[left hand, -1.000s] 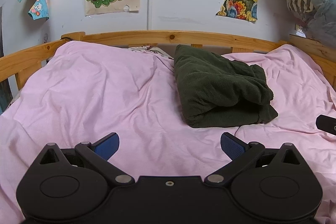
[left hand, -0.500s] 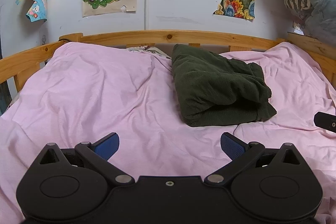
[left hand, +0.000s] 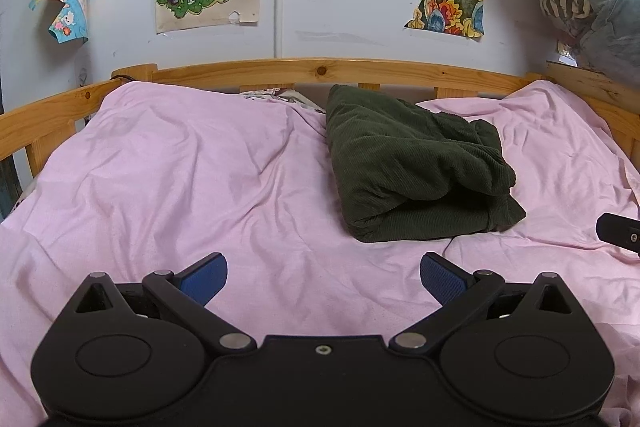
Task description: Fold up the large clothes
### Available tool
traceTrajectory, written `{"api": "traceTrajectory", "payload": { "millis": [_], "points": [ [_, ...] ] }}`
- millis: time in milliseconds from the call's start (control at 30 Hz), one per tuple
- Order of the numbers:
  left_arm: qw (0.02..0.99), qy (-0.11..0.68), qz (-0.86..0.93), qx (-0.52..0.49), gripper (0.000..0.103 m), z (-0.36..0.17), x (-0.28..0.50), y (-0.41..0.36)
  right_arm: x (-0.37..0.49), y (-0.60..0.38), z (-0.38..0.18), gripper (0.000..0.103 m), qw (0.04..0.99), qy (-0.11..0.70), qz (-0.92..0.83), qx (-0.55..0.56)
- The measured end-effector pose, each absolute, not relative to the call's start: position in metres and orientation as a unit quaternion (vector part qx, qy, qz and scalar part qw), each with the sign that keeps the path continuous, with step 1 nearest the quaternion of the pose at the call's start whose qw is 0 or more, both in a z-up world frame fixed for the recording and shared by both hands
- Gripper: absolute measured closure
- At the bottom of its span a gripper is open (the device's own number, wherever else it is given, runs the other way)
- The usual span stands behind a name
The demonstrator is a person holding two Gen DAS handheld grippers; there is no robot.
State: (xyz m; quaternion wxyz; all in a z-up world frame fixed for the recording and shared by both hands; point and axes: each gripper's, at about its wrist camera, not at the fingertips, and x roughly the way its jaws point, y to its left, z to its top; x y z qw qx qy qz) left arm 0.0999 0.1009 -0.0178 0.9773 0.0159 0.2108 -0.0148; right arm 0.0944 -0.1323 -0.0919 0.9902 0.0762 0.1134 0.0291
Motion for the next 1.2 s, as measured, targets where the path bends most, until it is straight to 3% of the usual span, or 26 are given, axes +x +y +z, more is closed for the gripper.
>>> {"api": "traceTrajectory", "payload": {
  "millis": [1200],
  "points": [
    [0.977, 0.211, -0.014, 0.017, 0.001, -0.0177, 0.0977, 0.0968, 0.094, -0.1319, -0.0941, 0.0, 0.99, 0.113, 0.03, 0.078]
  ]
}}
